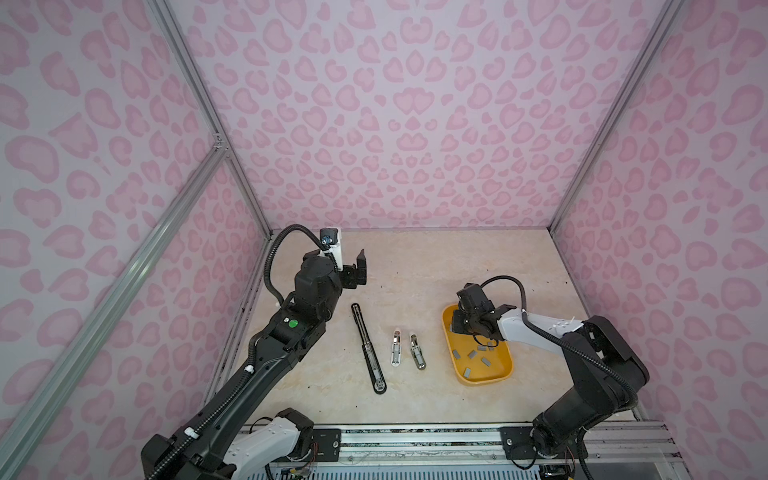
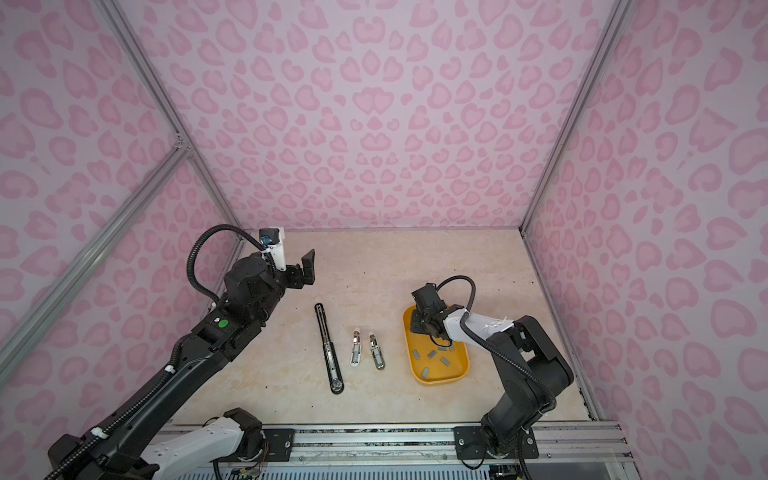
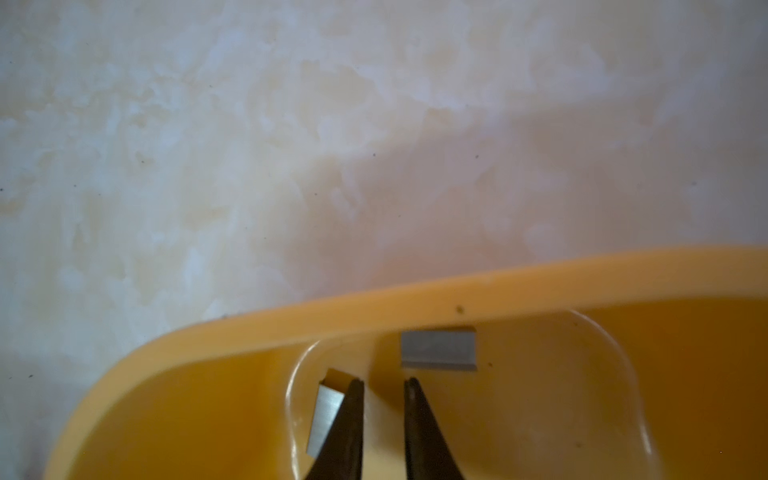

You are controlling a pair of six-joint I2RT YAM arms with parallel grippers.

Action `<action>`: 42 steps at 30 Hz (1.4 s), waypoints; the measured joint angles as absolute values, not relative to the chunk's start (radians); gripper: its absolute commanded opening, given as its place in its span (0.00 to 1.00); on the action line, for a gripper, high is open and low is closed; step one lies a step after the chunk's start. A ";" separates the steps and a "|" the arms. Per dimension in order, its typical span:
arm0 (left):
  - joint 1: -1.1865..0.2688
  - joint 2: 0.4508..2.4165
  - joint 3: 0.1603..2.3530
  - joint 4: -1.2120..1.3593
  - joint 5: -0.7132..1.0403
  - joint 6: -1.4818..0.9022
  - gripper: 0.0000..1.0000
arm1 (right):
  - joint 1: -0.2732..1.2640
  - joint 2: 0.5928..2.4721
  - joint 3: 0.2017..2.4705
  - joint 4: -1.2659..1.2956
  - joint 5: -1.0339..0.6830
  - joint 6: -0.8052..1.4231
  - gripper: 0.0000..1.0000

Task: Load the staples into the stapler
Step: 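Lower the right gripper into the yellow tray and close on a staple strip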

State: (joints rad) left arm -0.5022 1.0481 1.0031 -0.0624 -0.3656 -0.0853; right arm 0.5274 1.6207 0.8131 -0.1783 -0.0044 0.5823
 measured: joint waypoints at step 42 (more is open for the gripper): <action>-0.502 1.020 0.977 -0.028 -0.344 -0.079 0.97 | 0.622 1.678 0.838 -0.220 0.154 0.538 0.20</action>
State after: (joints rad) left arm -0.5022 1.0199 0.9768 -0.0277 -0.3439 -0.0792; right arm 0.6216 1.6775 0.8383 -0.2195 0.1543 0.5385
